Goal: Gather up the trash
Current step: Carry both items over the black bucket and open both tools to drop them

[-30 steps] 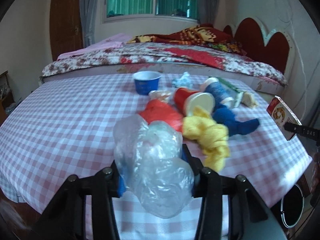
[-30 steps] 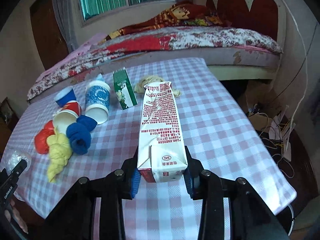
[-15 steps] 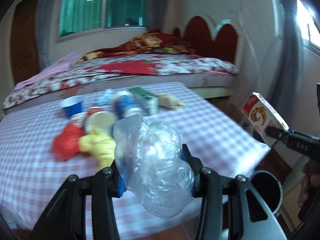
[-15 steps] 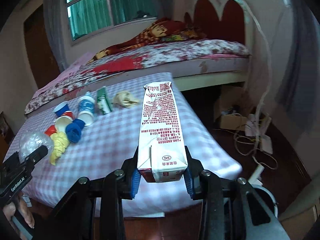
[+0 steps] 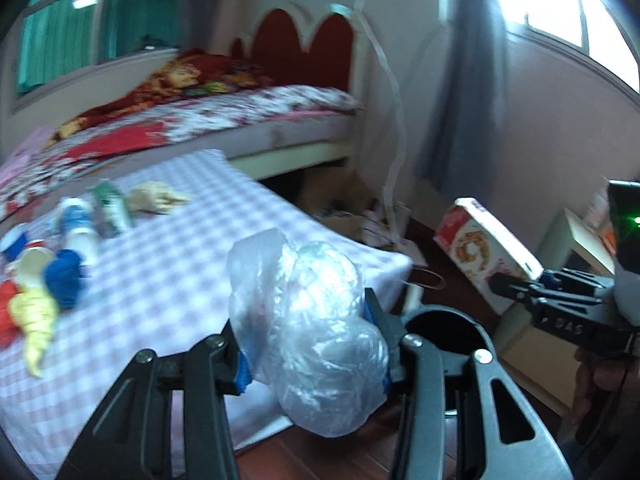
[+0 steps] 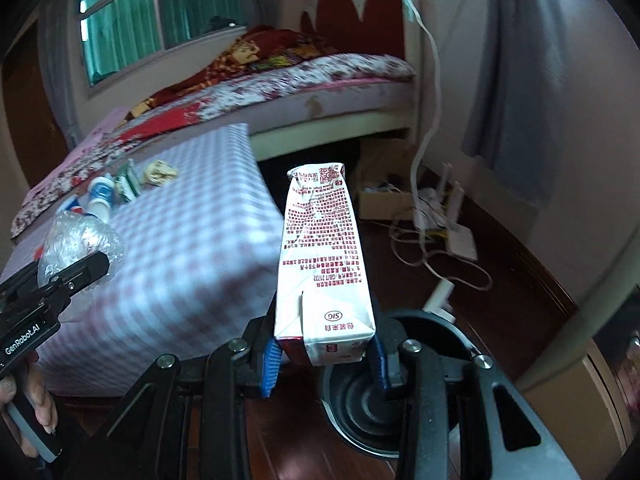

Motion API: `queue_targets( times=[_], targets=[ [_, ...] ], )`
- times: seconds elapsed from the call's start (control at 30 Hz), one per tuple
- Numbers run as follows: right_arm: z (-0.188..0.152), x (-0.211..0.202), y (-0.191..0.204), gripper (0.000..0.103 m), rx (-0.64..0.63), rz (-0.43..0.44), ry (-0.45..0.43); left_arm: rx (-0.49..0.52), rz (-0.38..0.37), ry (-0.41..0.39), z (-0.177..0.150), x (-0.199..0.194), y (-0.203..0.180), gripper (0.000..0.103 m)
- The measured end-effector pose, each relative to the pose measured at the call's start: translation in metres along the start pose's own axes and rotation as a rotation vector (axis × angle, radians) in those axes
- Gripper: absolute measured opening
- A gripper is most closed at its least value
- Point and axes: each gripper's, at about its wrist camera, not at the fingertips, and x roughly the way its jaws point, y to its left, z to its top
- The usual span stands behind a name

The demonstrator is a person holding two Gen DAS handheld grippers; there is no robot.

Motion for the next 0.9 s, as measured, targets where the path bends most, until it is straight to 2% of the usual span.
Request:
queue_targets(
  times=[0.27,0.37,0.43,0.6,0.8,0.83,0.9],
  targets=[
    [-0.038,-0.003,-0.056,0.038,0.031,-0.044,0.071,0.089,-0.184,0.097,-0.013,0.039,-0.074,0.046],
    [-0.052,0.003,-0.071,0.038,0.028,-0.052,0.115,0.100,-0.247,0.161,-0.024,0.065,-0.096,0.046],
    [-0.061,0.010,-0.081,0.038,0.023,-0.053,0.149,0.105,-0.270,0.194,-0.029,0.081,-0.102,0.046],
    [-0.080,0.031,-0.108,0.038,0.043,-0.050,0.219,0.089,-0.384,0.310,-0.044,0.128,-0.115,0.046],
    [-0.086,0.063,-0.120,0.038,0.024,-0.027,0.296,0.080,-0.423,0.418,-0.058,0.167,-0.125,0.047],
    [-0.086,0.068,-0.121,0.038,0.011,-0.028,0.303,0.078,-0.431,0.430,-0.058,0.172,-0.126,0.050],
    [-0.086,0.080,-0.124,0.040,0.001,-0.020,0.321,0.052,-0.445,0.460,-0.059,0.183,-0.124,0.069]
  ],
)
